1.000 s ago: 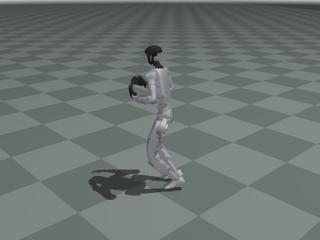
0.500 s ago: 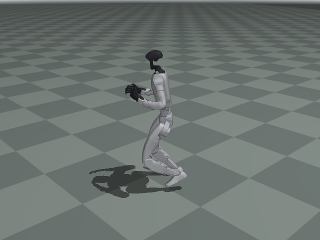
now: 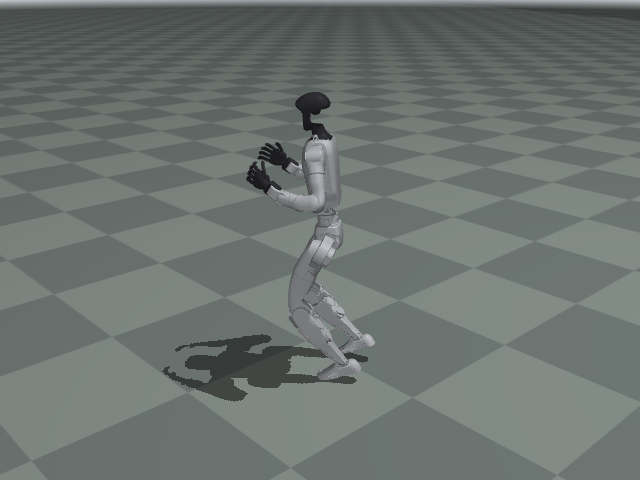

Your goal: Sport exercise

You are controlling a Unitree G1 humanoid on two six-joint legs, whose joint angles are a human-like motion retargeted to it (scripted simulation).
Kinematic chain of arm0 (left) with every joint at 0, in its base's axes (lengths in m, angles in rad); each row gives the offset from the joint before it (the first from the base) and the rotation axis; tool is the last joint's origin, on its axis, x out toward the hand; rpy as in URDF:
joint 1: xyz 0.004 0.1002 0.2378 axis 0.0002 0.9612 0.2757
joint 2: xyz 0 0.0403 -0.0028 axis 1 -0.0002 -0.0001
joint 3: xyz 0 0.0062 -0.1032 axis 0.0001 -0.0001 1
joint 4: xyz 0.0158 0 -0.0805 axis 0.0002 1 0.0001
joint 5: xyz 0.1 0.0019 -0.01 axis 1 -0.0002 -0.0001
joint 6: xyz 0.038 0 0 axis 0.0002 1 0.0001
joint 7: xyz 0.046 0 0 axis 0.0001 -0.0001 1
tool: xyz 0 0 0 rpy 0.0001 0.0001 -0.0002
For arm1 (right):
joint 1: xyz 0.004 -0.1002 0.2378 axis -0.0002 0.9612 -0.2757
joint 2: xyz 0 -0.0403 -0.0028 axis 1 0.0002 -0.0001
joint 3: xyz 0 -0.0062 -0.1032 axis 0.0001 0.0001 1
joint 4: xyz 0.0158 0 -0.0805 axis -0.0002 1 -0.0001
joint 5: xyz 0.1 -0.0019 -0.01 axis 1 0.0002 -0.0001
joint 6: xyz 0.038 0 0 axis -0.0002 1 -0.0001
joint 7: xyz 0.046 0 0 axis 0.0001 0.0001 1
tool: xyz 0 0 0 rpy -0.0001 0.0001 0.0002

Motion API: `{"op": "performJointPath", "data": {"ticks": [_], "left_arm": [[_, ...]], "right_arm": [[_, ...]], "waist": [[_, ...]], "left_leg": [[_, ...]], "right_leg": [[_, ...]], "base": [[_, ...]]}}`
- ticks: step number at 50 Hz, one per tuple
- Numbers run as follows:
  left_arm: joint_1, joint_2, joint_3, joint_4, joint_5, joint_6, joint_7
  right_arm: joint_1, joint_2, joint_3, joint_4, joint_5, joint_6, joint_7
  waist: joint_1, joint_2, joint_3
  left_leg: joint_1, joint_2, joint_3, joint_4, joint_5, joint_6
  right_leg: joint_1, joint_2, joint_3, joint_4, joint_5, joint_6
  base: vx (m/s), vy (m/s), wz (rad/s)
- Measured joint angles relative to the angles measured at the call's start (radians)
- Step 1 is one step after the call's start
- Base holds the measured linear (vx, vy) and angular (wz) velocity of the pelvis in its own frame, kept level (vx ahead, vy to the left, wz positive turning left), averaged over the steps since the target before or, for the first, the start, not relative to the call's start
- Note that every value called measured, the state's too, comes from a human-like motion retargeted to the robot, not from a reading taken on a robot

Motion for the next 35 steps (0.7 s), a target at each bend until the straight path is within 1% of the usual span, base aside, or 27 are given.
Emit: {"op": "performJointPath", "data": {"ticks": [2, 5, 7, 8, 9, 10, 12, 13, 14, 15, 16, 19, 20, 23, 25, 28, 29, 30, 31, 32, 33, 35], "left_arm": [[-0.007, -0.002, -0.018, -0.012, -0.021, 0.003, -0.006], [-0.059, 0.01, -0.044, -0.054, -0.022, 0.0, -0.013], [-0.129, 0.014, -0.071, -0.078, -0.037, -0.002, -0.005], [-0.141, 0.004, -0.083, -0.082, -0.047, -0.005, -0.003], [-0.139, -0.008, -0.093, -0.083, -0.052, -0.007, -0.004], [-0.132, -0.02, -0.102, -0.083, -0.056, -0.009, -0.007], [-0.114, -0.036, -0.116, -0.074, -0.039, -0.013, -0.011], [-0.109, -0.039, -0.122, -0.069, -0.024, -0.015, -0.008], [-0.105, -0.041, -0.128, -0.065, -0.013, -0.017, -0.007], [-0.102, -0.043, -0.134, -0.063, -0.005, -0.018, -0.007], [-0.101, -0.044, -0.14, -0.063, 0.002, -0.02, -0.005], [-0.094, -0.044, -0.156, -0.064, 0.006, -0.026, -0.001], [-0.088, -0.044, -0.162, -0.063, 0.005, -0.028, 0.002], [-0.054, -0.026, -0.187, -0.044, -0.014, -0.027, 0.019], [-0.033, -0.006, -0.209, -0.042, -0.026, -0.025, 0.031], [-0.091, 0.076, -0.222, -0.089, -0.011, -0.034, 0.053], [-0.137, 0.108, -0.229, -0.11, -0.006, -0.041, 0.075], [-0.19, 0.139, -0.238, -0.133, -0.004, -0.048, 0.103], [-0.21, 0.141, -0.244, -0.15, -0.01, -0.058, 0.123], [-0.224, 0.141, -0.249, -0.165, -0.016, -0.068, 0.141], [-0.23, 0.133, -0.255, -0.176, -0.025, -0.077, 0.156], [-0.233, 0.115, -0.269, -0.188, -0.029, -0.097, 0.18]], "right_arm": [[0.023, 0.006, -0.016, 0.002, 0.002, -0.002, -0.015], [0.037, 0.034, -0.05, 0.006, 0.005, -0.002, -0.051], [0.001, 0.071, -0.069, -0.004, 0.045, -0.013, -0.061], [-0.018, 0.092, -0.066, -0.014, 0.074, -0.02, -0.048], [-0.034, 0.109, -0.053, -0.026, 0.102, -0.024, -0.03], [-0.048, 0.123, -0.034, -0.039, 0.13, -0.026, -0.01], [-0.076, 0.136, 0.008, -0.05, 0.153, -0.023, 0.031], [-0.092, 0.136, 0.027, -0.051, 0.152, -0.022, 0.049], [-0.108, 0.131, 0.044, -0.051, 0.148, -0.019, 0.068], [-0.124, 0.125, 0.059, -0.051, 0.142, -0.015, 0.087], [-0.138, 0.113, 0.071, -0.052, 0.135, -0.012, 0.1], [-0.17, 0.082, 0.089, -0.057, 0.114, -0.006, 0.116], [-0.177, 0.075, 0.091, -0.06, 0.106, -0.005, 0.117], [-0.185, 0.067, 0.093, -0.087, 0.092, -0.008, 0.102], [-0.159, 0.071, 0.092, -0.1, 0.095, -0.014, 0.09], [-0.114, 0.067, 0.05, -0.096, 0.106, -0.017, 0.042], [-0.105, 0.064, 0.028, -0.091, 0.121, -0.023, 0.02], [-0.1, 0.062, 0.004, -0.086, 0.142, -0.031, -0.003], [-0.083, 0.059, 0.002, -0.091, 0.171, -0.044, -0.007], [-0.066, 0.056, 0.003, -0.097, 0.2, -0.056, -0.008], [-0.047, 0.053, 0.012, -0.104, 0.229, -0.066, -0.005], [-0.013, 0.044, 0.036, -0.11, 0.261, -0.081, 0.005]], "waist": [[-0.017, -0.006, 0.003], [-0.047, -0.015, 0.023], [-0.062, -0.022, 0.058], [-0.07, -0.02, 0.063], [-0.078, -0.015, 0.055], [-0.085, -0.009, 0.041], [-0.083, 0.001, -0.002], [-0.074, 0.008, -0.021], [-0.061, 0.014, -0.037], [-0.047, 0.02, -0.051], [-0.032, 0.025, -0.059], [0.002, 0.035, -0.069], [0.007, 0.035, -0.07], [-0.008, 0.018, -0.057], [-0.026, 0.005, -0.046], [-0.067, -0.019, -0.019], [-0.076, -0.026, 0.0], [-0.082, -0.033, 0.022], [-0.094, -0.028, 0.018], [-0.107, -0.022, 0.011], [-0.122, -0.015, -0.005], [-0.148, -0.002, -0.043]], "left_leg": [[0.012, -0.013, 0.013, 0.059, -0.12, 0.049], [0.028, -0.041, 0.035, 0.15, -0.394, 0.156], [0.058, -0.05, 0.056, 0.119, -0.424, 0.177], [0.07, -0.058, 0.049, 0.078, -0.392, 0.165], [0.075, -0.058, 0.042, 0.032, -0.317, 0.135], [0.076, -0.055, 0.035, -0.015, -0.22, 0.096], [0.038, -0.036, 0.032, -0.082, -0.053, 0.04], [0.007, -0.026, 0.028, -0.093, 0.008, 0.016], [-0.022, -0.014, 0.03, -0.089, 0.037, 0.003], [-0.051, 0.0, 0.034, -0.078, 0.051, -0.004], [-0.073, 0.018, 0.044, -0.055, 0.038, -0.001], [-0.112, 0.058, 0.067, 0.003, -0.003, 0.012], [-0.115, 0.061, 0.071, 0.011, -0.009, 0.015], [-0.087, 0.024, 0.076, 0.019, -0.023, 0.037], [-0.081, -0.001, 0.074, 0.088, -0.112, 0.076], [-0.063, -0.035, 0.065, 0.183, -0.402, 0.186], [-0.05, -0.038, 0.062, 0.185, -0.445, 0.204], [-0.032, -0.04, 0.058, 0.173, -0.464, 0.213], [-0.021, -0.037, 0.046, 0.14, -0.427, 0.193], [-0.013, -0.033, 0.035, 0.103, -0.364, 0.163], [-0.01, -0.028, 0.027, 0.059, -0.246, 0.111], [-0.032, -0.021, 0.021, -0.019, -0.008, 0.015]], "right_leg": [[0.005, -0.027, 0.021, 0.076, -0.065, -0.018], [-0.002, -0.081, 0.062, 0.231, -0.223, -0.054], [-0.029, -0.086, 0.093, 0.282, -0.221, -0.055], [-0.048, -0.075, 0.099, 0.271, -0.203, -0.055], [-0.069, -0.056, 0.099, 0.233, -0.168, -0.048], [-0.09, -0.033, 0.095, 0.183, -0.125, -0.036], [-0.137, 0.015, 0.084, 0.058, 0.0, -0.001], [-0.159, 0.04, 0.077, 0.007, 0.06, 0.014], [-0.176, 0.06, 0.068, -0.031, 0.106, 0.026], [-0.191, 0.078, 0.059, -0.062, 0.144, 0.035], [-0.2, 0.088, 0.049, -0.075, 0.166, 0.038], [-0.223, 0.11, 0.037, -0.078, 0.203, 0.051], [-0.23, 0.111, 0.037, -0.065, 0.216, 0.057], [-0.265, 0.069, 0.044, 0.064, 0.257, 0.065], [-0.295, 0.037, 0.056, 0.214, 0.214, 0.05], [-0.346, -0.003, 0.082, 0.461, 0.074, 0.024], [-0.354, -0.003, 0.088, 0.505, 0.045, 0.017], [-0.358, 0.002, 0.092, 0.534, 0.027, 0.011], [-0.354, 0.015, 0.087, 0.507, 0.019, 0.004], [-0.346, 0.027, 0.081, 0.467, 0.019, 0.0], [-0.333, 0.039, 0.072, 0.399, 0.03, 0.0], [-0.309, 0.061, 0.062, 0.241, 0.093, 0.021]], "base": [[-0.01, 0.22, -0.27], [-0.01, 0.18, -0.13], [0.04, 0.14, -0.25], [0.05, 0.1, -0.32], [0.05, 0.07, -0.28], [0.0, 0.0, 0.0], [0.0, 0.0, 0.0], [0.0, 0.0, 0.0], [-0.01, 0.01, -0.24], [-0.01, 0.02, -0.3], [-0.02, 0.02, -0.34], [-0.01, 0.02, -0.32], [0.0, 0.0, 0.0], [0.0, 0.0, 0.0], [-0.01, 0.01, 0.09], [0.03, 0.02, 0.36], [0.07, 0.01, 0.39], [0.09, 0.0, 0.31], [0.11, -0.01, 0.31], [0.13, -0.04, 0.37], [0.13, -0.05, 0.48], [0.12, -0.06, 0.62]]}}
